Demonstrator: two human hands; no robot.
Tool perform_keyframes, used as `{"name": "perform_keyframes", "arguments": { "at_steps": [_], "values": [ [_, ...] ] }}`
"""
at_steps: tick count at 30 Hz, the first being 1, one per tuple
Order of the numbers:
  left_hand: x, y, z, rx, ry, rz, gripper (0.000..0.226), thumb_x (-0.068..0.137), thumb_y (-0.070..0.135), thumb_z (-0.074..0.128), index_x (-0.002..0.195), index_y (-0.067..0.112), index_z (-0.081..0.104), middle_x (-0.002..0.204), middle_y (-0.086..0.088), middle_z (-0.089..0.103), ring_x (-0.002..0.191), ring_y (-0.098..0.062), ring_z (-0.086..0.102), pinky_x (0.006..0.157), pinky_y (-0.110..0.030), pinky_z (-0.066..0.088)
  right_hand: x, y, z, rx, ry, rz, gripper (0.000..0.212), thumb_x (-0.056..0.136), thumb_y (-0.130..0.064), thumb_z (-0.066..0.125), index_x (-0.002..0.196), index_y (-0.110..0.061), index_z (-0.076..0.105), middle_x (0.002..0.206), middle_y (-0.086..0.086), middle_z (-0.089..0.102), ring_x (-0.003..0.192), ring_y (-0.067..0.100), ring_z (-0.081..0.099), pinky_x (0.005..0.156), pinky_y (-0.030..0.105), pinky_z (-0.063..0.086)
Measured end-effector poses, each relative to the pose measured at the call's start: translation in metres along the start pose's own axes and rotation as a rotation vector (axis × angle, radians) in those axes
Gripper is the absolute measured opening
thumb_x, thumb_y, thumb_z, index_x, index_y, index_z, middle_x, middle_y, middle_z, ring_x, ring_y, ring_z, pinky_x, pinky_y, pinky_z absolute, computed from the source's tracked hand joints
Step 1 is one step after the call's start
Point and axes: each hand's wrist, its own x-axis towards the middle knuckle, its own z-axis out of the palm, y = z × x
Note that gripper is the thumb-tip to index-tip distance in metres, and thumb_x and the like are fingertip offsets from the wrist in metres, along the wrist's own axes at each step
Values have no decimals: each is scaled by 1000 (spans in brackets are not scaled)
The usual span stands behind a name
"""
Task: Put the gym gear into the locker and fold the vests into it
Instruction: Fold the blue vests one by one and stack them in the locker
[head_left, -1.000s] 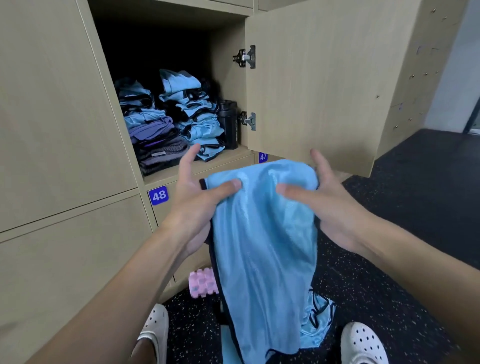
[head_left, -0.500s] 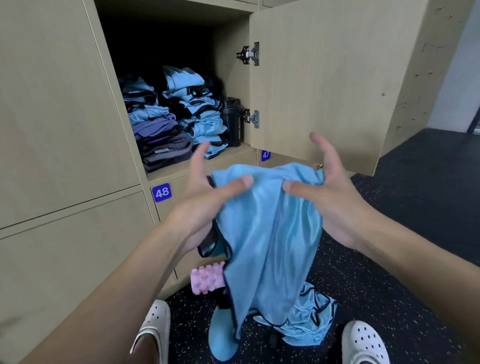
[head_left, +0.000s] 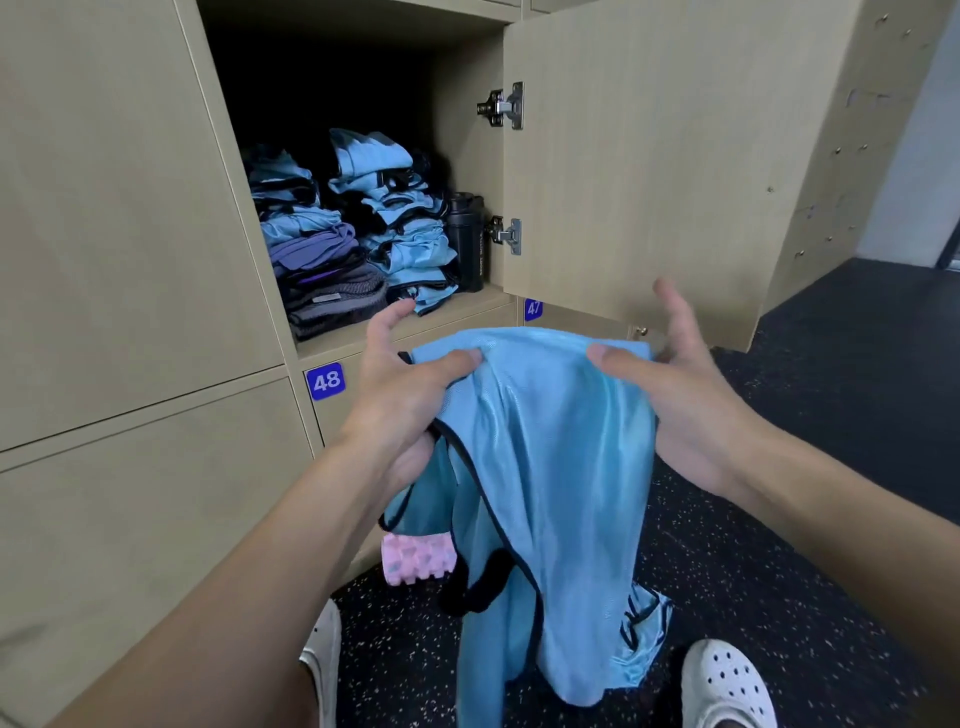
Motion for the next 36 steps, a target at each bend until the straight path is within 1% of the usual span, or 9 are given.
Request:
{"name": "perform_keyframes", "arguments": {
  "at_steps": [4,11,17,20,24,28,31,33,36],
  "values": [
    [-1,0,0,18,36,-14,67,82,-5,74,127,36,46,112,-19,68,77,-25,71,75,-43,62,-7,2,7,-109,-212,91,109,69,0,83,142,-60,28,150,15,39,117,22,64,105,51,46],
    [-12,-15,3,35,-197,-271,117,69,15,83,152,49,9,125,-5,67,94,-21,74,75,-40,59,2,-2,12,81,39,14,85,86,4,67,142,-50,34,141,12,51,90,19,73,64,35,59],
    [-11,-12,9,-81,-109,-130,106,83,-11,68,151,50,14,110,-12,72,89,-24,74,75,-41,60,-3,-2,6,-116,-140,111,121,55,-19,95,138,-68,23,158,3,30,131,22,53,104,54,46],
    [-11,-7,8,-88,-38,-91,99,86,-12,65,150,48,20,115,-18,67,83,-25,74,73,-43,61,-1,4,6,-174,-69,89,113,71,9,80,141,-62,26,148,9,43,111,21,67,99,50,52],
    [-10,-10,4,-89,11,-127,91,85,-5,71,149,40,25,112,-17,68,75,-25,73,67,-40,61,4,-4,6,-91,75,37,98,77,7,76,137,-59,33,142,15,47,110,26,67,92,51,55],
    [-7,-12,-3,22,-78,-225,94,80,-7,74,150,30,23,113,-15,67,79,-22,74,65,-34,61,0,-12,6,-13,66,55,97,87,11,63,145,-55,24,124,19,60,79,21,72,60,35,59],
    [-2,-16,-7,163,-84,-240,77,81,5,77,144,23,36,117,-14,66,91,-23,70,83,-35,59,-1,-14,6,-13,75,61,96,88,11,61,145,-56,23,121,17,65,82,22,72,61,35,59],
    [0,-18,-11,533,-58,-102,78,73,37,84,140,31,42,139,-6,45,115,-22,59,103,-31,45,-1,-14,6,-13,79,65,96,88,11,61,146,-56,22,119,16,66,84,23,72,65,38,60],
    [-10,-16,-6,898,-277,171,91,73,54,80,149,35,33,151,15,25,136,3,33,104,-16,26,-1,-13,9,-32,75,61,96,88,11,61,148,-51,22,116,14,67,88,25,72,69,41,60]
  ]
}}
